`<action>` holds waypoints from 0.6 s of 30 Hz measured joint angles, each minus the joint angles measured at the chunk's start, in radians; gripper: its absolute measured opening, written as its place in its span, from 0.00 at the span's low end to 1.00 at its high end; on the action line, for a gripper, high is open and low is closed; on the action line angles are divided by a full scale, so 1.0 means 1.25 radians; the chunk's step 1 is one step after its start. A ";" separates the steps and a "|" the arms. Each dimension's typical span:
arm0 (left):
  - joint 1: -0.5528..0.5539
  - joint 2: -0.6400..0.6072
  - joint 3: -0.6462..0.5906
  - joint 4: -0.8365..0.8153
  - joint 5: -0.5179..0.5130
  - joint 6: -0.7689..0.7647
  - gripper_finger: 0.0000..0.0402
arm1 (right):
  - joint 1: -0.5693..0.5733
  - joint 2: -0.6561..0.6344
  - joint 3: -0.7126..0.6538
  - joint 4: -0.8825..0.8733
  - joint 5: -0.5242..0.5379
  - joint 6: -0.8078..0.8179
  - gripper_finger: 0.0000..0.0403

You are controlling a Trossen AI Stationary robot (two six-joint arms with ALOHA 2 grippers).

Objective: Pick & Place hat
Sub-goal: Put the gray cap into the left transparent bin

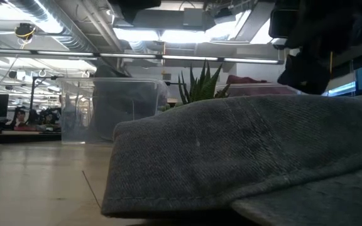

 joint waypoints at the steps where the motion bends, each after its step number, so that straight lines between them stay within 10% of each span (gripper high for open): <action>1: -0.006 0.000 0.000 0.000 0.000 0.000 0.24 | 0.007 0.015 0.000 0.018 0.000 -0.005 0.62; 12: -0.018 0.000 0.000 -0.004 -0.028 0.008 0.23 | 0.078 0.232 0.126 0.013 0.028 -0.052 0.60; 18: -0.018 0.000 0.000 -0.008 -0.047 0.017 0.23 | 0.080 0.347 0.264 -0.223 0.030 -0.028 0.60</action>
